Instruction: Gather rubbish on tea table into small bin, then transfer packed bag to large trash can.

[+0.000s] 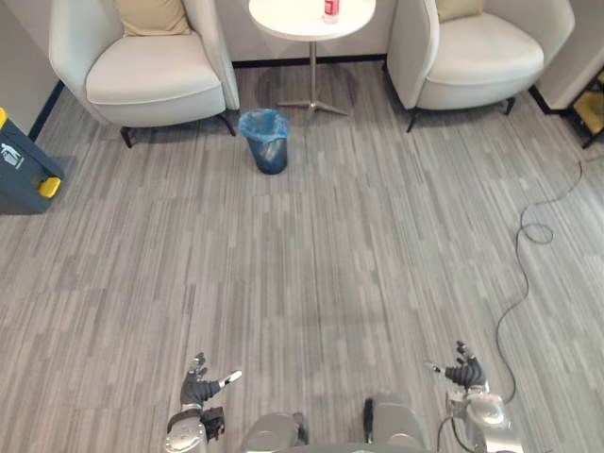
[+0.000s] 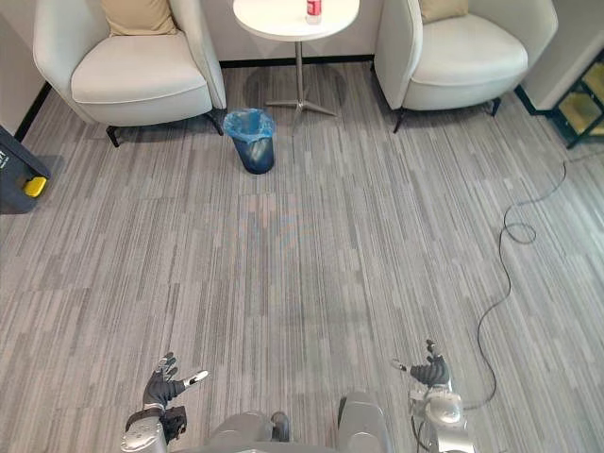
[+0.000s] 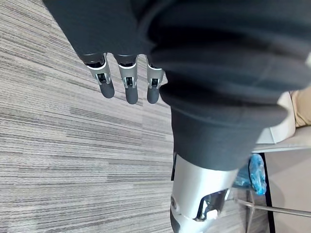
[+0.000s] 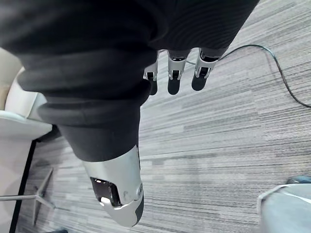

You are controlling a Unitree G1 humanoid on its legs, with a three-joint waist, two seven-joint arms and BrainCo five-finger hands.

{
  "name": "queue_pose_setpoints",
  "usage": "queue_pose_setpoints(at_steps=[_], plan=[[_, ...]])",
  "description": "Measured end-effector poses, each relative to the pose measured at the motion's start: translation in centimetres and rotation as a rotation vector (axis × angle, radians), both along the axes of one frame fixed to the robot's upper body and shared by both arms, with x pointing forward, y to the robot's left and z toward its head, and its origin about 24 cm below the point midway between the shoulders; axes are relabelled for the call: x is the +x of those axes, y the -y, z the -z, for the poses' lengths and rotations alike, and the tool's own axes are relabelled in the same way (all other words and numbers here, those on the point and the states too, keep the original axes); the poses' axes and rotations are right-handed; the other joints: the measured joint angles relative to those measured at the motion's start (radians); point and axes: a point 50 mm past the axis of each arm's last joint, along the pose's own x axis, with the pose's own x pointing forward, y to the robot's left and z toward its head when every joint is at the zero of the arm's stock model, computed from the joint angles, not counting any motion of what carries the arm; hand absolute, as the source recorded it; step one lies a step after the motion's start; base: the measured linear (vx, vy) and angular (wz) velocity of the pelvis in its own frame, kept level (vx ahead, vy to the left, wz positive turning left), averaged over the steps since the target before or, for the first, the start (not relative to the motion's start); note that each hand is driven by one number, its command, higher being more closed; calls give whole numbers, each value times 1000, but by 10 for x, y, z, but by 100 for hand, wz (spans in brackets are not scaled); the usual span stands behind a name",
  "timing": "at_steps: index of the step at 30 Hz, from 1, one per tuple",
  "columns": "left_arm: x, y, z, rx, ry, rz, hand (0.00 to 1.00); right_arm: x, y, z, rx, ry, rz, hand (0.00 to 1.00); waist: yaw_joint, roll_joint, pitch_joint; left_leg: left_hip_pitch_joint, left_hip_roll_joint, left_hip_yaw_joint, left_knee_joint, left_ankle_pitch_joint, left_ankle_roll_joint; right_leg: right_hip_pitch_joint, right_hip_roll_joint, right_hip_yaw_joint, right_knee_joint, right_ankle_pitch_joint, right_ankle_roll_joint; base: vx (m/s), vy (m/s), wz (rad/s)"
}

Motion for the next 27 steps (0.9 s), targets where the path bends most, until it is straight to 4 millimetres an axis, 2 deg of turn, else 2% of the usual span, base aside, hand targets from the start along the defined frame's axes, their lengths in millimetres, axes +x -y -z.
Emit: queue_pose_setpoints(at_steps=[1, 2, 3, 4, 5, 6, 7, 8, 9, 10, 11, 12, 14, 15, 16, 17, 18, 19, 20, 21, 22, 23, 24, 25, 26, 27], plan=[[1, 0, 0, 0, 4, 0, 0, 1, 1, -1, -4, 3, -1, 0, -7, 2, 1, 26, 10, -14, -24, 4, -13, -7, 18, -7, -71, 38, -11, 778, -159, 71], [6, 0, -2, 4, 16, 3, 0, 1, 2, -2, -8, 4, 1, 0, -21, 2, 0, 48, 31, -45, -20, 1, -49, -24, 46, -3, -150, 175, -61, 862, -191, 62], [10, 6, -1, -12, 21, 2, 0, 3, 5, -3, -18, 6, 2, 0, -30, 40, -1, 48, 77, -67, 31, -1, -79, -25, 71, -27, -109, 228, -123, 746, -171, 45], [13, 8, -2, -16, 27, 4, 0, 10, 3, -6, -18, 25, -2, 0, -28, 53, 1, 27, 92, -63, 79, 27, -122, -27, 71, -47, -76, 224, -150, 932, -203, 31], [20, 16, -3, -38, 42, 12, 0, 15, 2, -9, -18, 42, -7, 0, -30, 53, 5, -47, 75, -62, 268, 190, -135, 5, 50, -54, -21, 184, -187, 779, -168, 25], [20, 20, -2, -51, 42, 9, 0, 15, 2, -9, -21, 41, -10, 0, -35, 50, 9, -75, 65, -52, 357, 302, -99, 43, 49, -66, -16, 167, -193, 940, -262, 19], [13, 26, 2, -73, 28, 0, 0, 15, -1, -8, -20, 40, -21, 0, -16, 43, 18, -134, 74, -22, 537, 581, -46, 163, 62, -62, -88, 142, -206, 651, -164, -10], [8, 26, 3, -75, 24, 1, 0, 18, -6, -8, -7, 50, -26, 0, -7, 52, 15, -175, 94, -8, 653, 554, -54, 240, 82, -49, -161, 131, -196, 789, -166, -67], [6, 23, 3, -70, 22, -2, 0, 24, -11, -10, 10, 76, -14, 0, 28, 52, 24, -320, 125, 16, 917, 375, -44, 383, 131, -4, -278, 121, -184, 626, -61, -77], [7, 23, 3, -71, 23, -3, 0, 27, -15, -10, 24, 93, -7, 0, 47, 51, 27, -371, 121, 16, 959, 337, -42, 424, 133, 14, -305, 120, -185, 869, -43, -86], [8, 25, 2, -74, 29, 3, 0, 31, -21, -11, 52, 113, 3, 0, 70, 22, 45, -467, 102, 32, 962, 277, -37, 506, 123, 41, -362, 117, -186, 701, 7, -53], [7, 27, 3, -79, 28, 7, 0, 34, -23, -11, 66, 121, 7, 0, 77, 7, 56, -555, 72, 45, 894, 232, -35, 582, 101, 60, -410, 104, -184, 841, 64, -42], [4, 28, 4, -81, 19, 6, 0, 36, -22, -13, 65, 128, 9, 0, 90, -10, 65, -631, 31, 61, 740, 218, -46, 647, 69, 76, -439, 62, -136, 724, 137, -40], [-1, 33, 7, -98, 7, 0, 0, 33, -13, -13, 41, 117, 16, 0, 107, 10, 56, -666, 2, 44, 390, 256, -89, 705, 48, 112, -447, -13, -73, 750, 212, -58], [-7, 35, 10, -108, -9, -7, 0, 32, -9, -14, 34, 114, 25, 0, 119, 25, 49, -665, 4, 23, 246, 290, -121, 718, 56, 126, -448, -41, -60, 931, 324, -86], [-12, 36, 14, -114, -31, -17, 0, 28, -8, -8, 39, 82, 41, 0, 137, 31, 40, -655, -7, 24, 221, 402, -20, 756, 46, 178, -445, -92, -35, 619, 269, -39], [-10, 36, 14, -116, -34, -15, 0, 29, -12, -6, 51, 67, 41, 0, 132, 0, 32, -661, -38, 36, 236, 358, -41, 751, 15, 195, -433, -95, -39, 746, 285, -19], [-8, 35, 12, -111, -19, -24, 0, 27, -11, -5, 45, 58, 34, 0, 127, -14, 24, -671, -59, 48, 286, 306, 2, 720, -4, 241, -354, -86, -11, 703, 251, -5], [-10, 35, 13, -117, -23, -31, 0, 28, -14, -5, 52, 59, 27, 0, 145, -33, 22, -644, -70, 80, 340, 233, 13, 693, -32, 278, -226, -90, 35, 710, 229, -24], [-10, 34, 13, -116, -22, -33, 0, 28, -17, -4, 58, 62, 26, 0, 150, -42, 23, -618, -75, 93, 353, 202, 21, 672, -44, 290, -132, -82, 70, 687, 221, -47], [-10, 30, 12, -98, -27, -30, 0, 30, -24, -4, 75, 69, 16, 0, 143, -50, 25, -533, -84, 98, 359, 143, 36, 582, -47, 309, 150, -27, 209, 653, 173, -23], [-10, 28, 12, -84, -32, -25, 0, 30, -28, -2, 80, 61, 3, 0, 127, -50, 25, -468, -85, 97, 346, 120, 43, 531, -47, 298, 303, -32, 196, 630, 151, -14], [-9, 27, 11, -79, -31, -25, 0, 28, -29, -1, 82, 56, 3, 0, 119, -50, 26, -418, -85, 97, 328, 109, 48, 499, -54, 263, 371, -46, 169, 612, 110, 2], [-8, 25, 10, -73, -25, -25, 0, 24, -29, 1, 82, 44, 4, 0, 111, -50, 24, -325, -84, 94, 275, 97, 50, 437, -85, 173, 434, -74, 106, 605, 61, 4], [-8, 22, 9, -69, -19, -29, 0, 23, -29, 1, 81, 43, 1, 0, 97, -50, 20, -253, -74, 90, 223, 96, 51, 371, -101, 96, 416, -101, 57, 592, 31, 7], [-7, 20, 9, -62, -19, -30, 0, 27, -30, 0, 79, 49, -7, 0, 94, -47, 20, -226, -65, 84, 204, 96, 51, 345, -99, 66, 383, -110, 40, 577, -25, 15]])
